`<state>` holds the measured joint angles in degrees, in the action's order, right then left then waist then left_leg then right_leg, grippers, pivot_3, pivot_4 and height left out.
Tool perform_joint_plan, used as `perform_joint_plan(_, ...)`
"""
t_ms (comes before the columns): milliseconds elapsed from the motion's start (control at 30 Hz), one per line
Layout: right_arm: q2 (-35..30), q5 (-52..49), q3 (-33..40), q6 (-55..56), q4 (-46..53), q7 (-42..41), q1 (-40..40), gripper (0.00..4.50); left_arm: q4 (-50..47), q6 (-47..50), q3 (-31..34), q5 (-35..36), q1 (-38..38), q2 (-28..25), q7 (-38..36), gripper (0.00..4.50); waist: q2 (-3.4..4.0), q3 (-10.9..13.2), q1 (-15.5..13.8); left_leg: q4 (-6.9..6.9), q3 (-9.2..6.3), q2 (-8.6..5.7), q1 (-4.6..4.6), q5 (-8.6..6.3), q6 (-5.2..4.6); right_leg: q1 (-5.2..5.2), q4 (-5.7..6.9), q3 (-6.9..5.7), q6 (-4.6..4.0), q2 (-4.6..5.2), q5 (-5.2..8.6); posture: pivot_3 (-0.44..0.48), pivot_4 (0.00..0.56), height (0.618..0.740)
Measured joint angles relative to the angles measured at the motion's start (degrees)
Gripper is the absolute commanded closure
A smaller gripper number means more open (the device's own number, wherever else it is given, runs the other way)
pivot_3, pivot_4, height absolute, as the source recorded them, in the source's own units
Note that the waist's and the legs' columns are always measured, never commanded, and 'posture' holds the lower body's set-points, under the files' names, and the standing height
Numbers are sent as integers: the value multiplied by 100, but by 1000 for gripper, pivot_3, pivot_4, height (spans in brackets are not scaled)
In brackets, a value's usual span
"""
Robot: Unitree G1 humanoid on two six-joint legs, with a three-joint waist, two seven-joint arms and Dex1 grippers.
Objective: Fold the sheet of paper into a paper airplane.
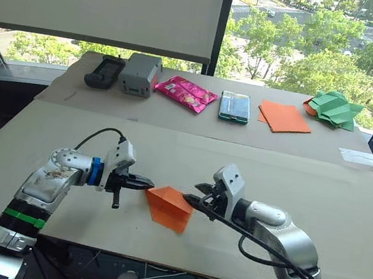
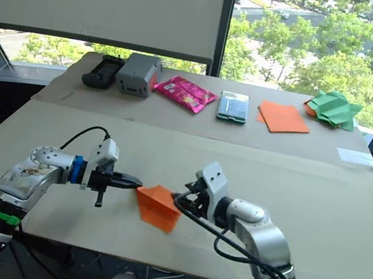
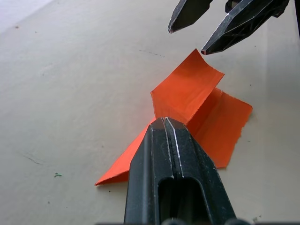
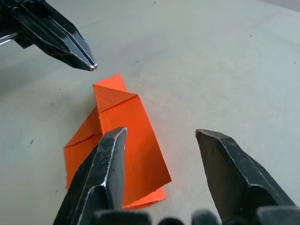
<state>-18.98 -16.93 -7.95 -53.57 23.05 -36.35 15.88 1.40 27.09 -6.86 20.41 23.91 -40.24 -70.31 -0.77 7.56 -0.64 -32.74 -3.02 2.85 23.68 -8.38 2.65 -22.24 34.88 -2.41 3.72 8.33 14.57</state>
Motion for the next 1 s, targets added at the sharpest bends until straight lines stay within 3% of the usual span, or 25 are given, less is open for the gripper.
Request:
perform_joint_plan(600, 172, -933, 208, -529, -538, 29, -271, 1918, -318, 293, 160, 122, -252, -58, 369, 4500, 3, 19, 1, 0, 0, 0, 6, 0, 0, -3, -1, 0, 0, 0, 0, 0, 150, 702)
perform_joint_plan(867, 256, -1283, 345, -531, -624, 31, -267, 4458, -313, 293, 162, 133, -255, -66, 384, 4500, 3, 19, 0, 0, 0, 0, 6, 0, 1, -2, -2, 0, 0, 0, 0, 0, 150, 702)
perform_joint_plan(1000, 270, -1468, 467, -604, -620, 60, -240, 4487, -313, 287, 175, 138, -298, -77, 378, 4500, 4, 19, 3, 0, 0, 0, 6, 0, 1, -2, -2, 0, 0, 0, 0, 0, 150, 702)
